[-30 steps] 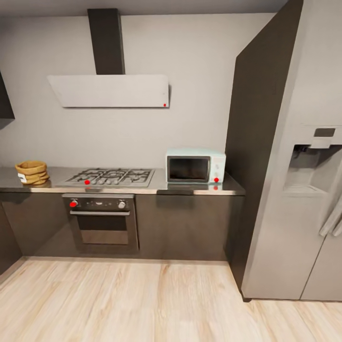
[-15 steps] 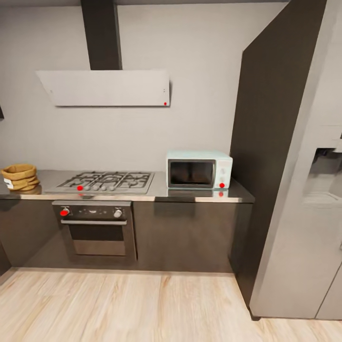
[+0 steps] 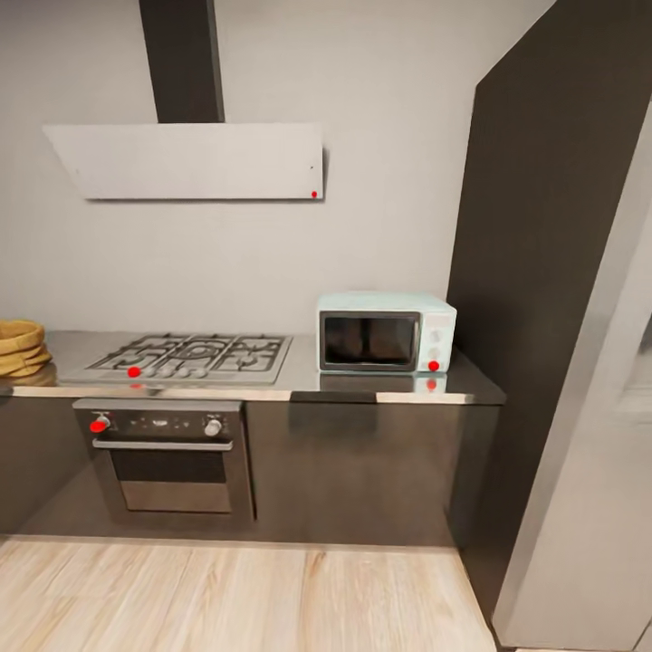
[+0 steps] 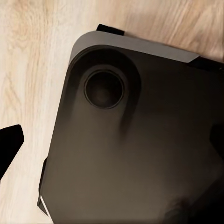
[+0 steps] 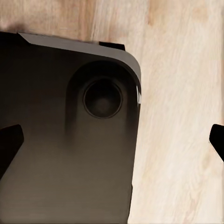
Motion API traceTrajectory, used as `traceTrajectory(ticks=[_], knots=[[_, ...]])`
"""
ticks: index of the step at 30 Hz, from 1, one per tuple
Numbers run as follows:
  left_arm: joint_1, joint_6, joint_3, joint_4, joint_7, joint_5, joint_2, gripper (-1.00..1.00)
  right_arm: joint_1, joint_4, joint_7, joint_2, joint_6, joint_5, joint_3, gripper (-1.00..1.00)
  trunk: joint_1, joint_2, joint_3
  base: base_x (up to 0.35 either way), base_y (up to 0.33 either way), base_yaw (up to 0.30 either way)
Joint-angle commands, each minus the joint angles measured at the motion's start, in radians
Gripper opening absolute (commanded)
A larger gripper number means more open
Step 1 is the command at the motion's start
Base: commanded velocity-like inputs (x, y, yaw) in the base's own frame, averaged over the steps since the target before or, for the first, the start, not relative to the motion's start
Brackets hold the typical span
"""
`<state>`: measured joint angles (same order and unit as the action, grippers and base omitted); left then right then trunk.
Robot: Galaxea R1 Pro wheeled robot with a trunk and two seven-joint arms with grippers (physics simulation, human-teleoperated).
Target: In the kitchen, take the popcorn bag from the countertop, put it into the microwave, and heat it until the popcorn is cooked so the cooked popcorn ends up inside the bag.
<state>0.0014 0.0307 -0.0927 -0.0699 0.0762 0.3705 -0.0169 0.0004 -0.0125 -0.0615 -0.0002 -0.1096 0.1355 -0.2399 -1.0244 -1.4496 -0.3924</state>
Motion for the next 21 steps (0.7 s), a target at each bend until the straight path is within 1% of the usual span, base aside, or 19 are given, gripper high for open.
traceTrajectory(ticks=[1, 8, 21], knots=[[0.0, 0.003, -0.009, -0.002, 0.005, 0.008, 0.0, 1.0, 0.0, -0.001, -0.001, 0.0, -0.006, 0.01, -0.009, 1.0, -0.001, 0.0, -0.001, 0.325, 0.0, 0.0], [0.0, 0.0, -0.009, -0.002, 0.005, 0.008, 0.0, 1.0, 0.0, -0.001, -0.002, 0.0, -0.013, 0.019, -0.005, 1.0, -0.001, 0.0, -0.001, 0.325, 0.0, 0.0], [0.0, -0.007, -0.009, -0.002, 0.005, 0.008, 0.001, 1.0, 0.0, -0.001, -0.001, 0.0, -0.007, 0.019, -0.004, 1.0, -0.001, 0.0, -0.001, 0.325, -0.003, 0.0]])
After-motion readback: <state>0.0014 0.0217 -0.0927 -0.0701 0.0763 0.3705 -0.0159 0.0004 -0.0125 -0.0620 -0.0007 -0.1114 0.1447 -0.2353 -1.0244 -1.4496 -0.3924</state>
